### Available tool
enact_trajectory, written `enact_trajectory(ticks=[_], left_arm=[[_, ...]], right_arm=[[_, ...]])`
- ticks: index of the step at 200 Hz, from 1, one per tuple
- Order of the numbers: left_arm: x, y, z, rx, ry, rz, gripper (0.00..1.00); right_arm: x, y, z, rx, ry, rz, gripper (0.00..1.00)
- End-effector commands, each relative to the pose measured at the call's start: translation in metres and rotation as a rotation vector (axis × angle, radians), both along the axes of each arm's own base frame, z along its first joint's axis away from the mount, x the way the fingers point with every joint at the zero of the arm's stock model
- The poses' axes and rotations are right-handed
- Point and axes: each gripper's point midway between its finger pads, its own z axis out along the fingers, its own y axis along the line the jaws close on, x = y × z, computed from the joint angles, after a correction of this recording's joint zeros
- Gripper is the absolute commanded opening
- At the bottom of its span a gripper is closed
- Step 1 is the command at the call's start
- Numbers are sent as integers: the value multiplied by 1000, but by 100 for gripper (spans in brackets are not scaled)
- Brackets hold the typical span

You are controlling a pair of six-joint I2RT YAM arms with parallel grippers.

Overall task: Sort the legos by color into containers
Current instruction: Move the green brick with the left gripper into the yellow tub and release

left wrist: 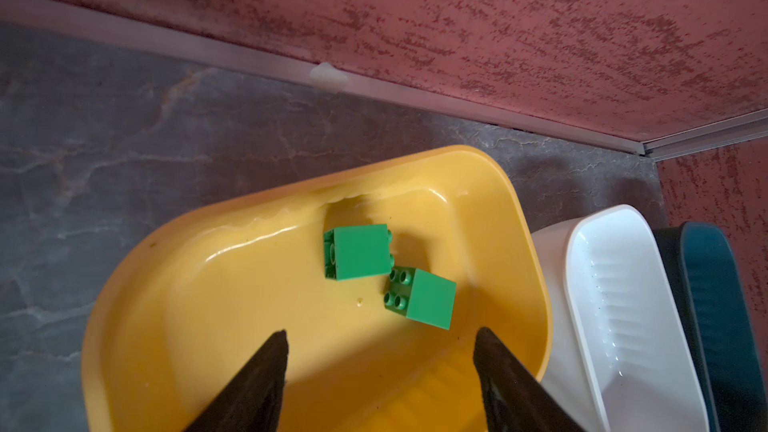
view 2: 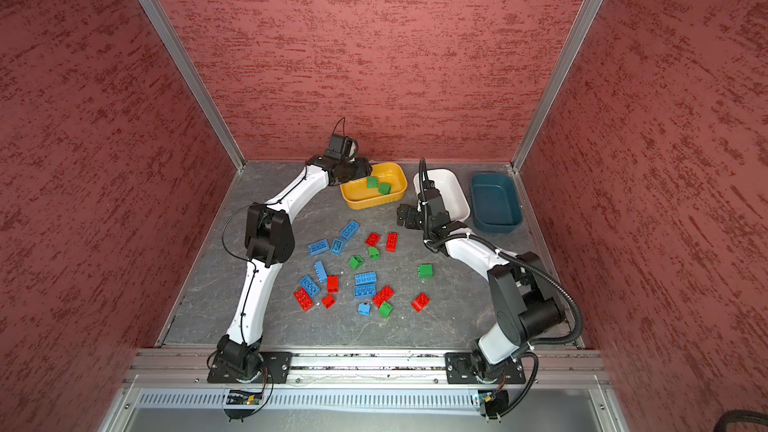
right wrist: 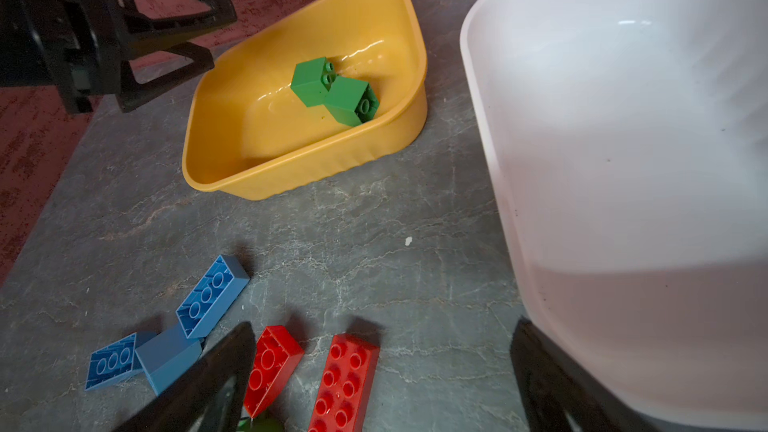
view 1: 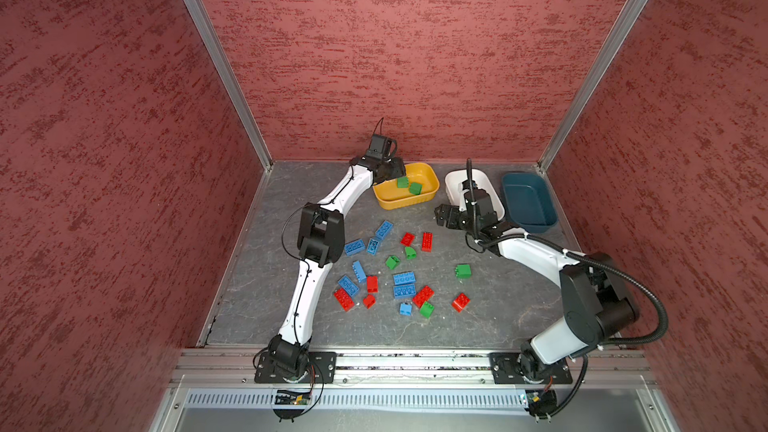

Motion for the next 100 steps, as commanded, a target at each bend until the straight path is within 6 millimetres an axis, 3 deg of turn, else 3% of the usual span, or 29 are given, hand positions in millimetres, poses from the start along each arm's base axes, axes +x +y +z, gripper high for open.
enact_trajectory(ticks=[1, 13, 18, 77, 100], left_arm=[[-6, 0, 54, -49, -99, 5, 87], [-10, 4, 59, -45, -118, 27, 92], [-12, 6, 62, -45, -127, 34, 100], [-33, 38, 72, 5, -180, 140, 99], [-37, 57, 72, 27, -195, 208, 99]], right_arm=[[-4, 18, -6, 28, 42, 42, 92], [-8, 20, -16, 30, 80, 16, 91], [-10, 20, -20, 30, 97, 8, 90], [-31, 36, -61, -40, 230, 1, 79], [-31, 45, -69, -67, 256, 15, 66]])
